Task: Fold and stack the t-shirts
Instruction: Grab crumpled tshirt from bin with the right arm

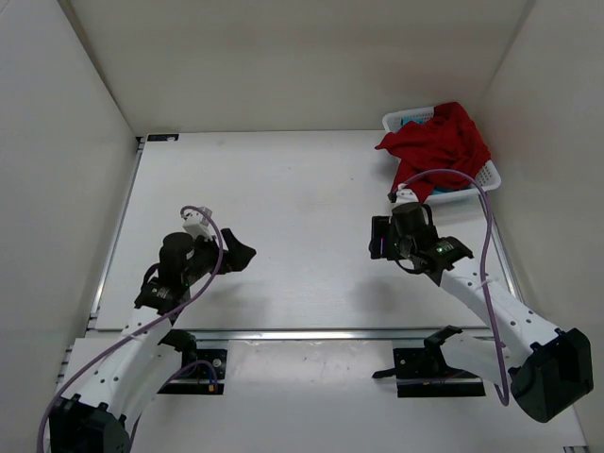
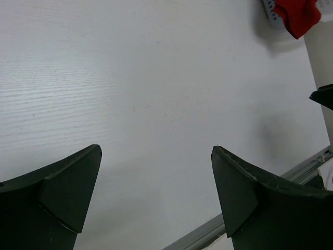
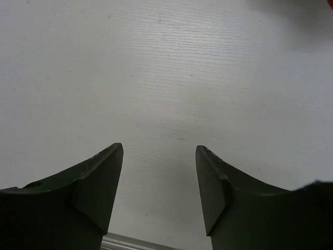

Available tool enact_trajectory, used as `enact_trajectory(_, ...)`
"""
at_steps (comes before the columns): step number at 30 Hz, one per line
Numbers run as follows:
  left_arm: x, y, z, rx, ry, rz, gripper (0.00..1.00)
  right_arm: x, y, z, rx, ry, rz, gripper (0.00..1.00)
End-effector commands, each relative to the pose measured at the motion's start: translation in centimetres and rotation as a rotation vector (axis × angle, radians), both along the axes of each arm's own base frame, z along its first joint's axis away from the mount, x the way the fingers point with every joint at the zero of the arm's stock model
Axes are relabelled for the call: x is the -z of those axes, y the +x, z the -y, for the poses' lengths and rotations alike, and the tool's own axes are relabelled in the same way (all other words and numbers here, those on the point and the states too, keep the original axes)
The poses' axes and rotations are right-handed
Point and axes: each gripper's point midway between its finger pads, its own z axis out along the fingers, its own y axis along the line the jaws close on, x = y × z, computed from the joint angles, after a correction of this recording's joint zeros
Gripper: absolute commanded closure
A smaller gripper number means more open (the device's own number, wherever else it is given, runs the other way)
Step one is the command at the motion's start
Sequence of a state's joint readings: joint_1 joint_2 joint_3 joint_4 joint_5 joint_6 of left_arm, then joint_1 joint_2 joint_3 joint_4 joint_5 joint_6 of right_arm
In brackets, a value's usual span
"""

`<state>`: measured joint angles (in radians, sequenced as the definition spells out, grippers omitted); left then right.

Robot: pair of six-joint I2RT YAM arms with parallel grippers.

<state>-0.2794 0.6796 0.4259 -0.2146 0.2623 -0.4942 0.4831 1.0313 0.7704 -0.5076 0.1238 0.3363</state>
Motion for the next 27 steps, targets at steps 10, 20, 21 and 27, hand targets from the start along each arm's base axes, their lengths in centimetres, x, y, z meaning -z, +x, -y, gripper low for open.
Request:
enact_trajectory(10, -2.2, -1.0, 1.9, 0.131, -0.101, 0.139, 0.01, -3.9, 3.6, -1.0, -0.026, 0.056, 0.059, 1.0)
enact_trajectory(20, -0.1, -1.8, 3.1, 0.138, -0.153, 0.108, 0.67, -9.0, 17.3, 9.9, 0.351, -0.054, 0.148, 0.93)
enact_trajectory(21, 0.3, -1.8, 2.8, 0.124, -0.151, 0.109, 0.64, -8.5, 18.7, 11.5, 0.383, -0.093, 0.142, 0.87)
enact_trajectory(27, 1.4, -2.7, 2.9, 0.136, -0.15, 0.107, 0.47, -6.3, 23.9, 16.3, 0.45, -0.068, 0.1, 0.58)
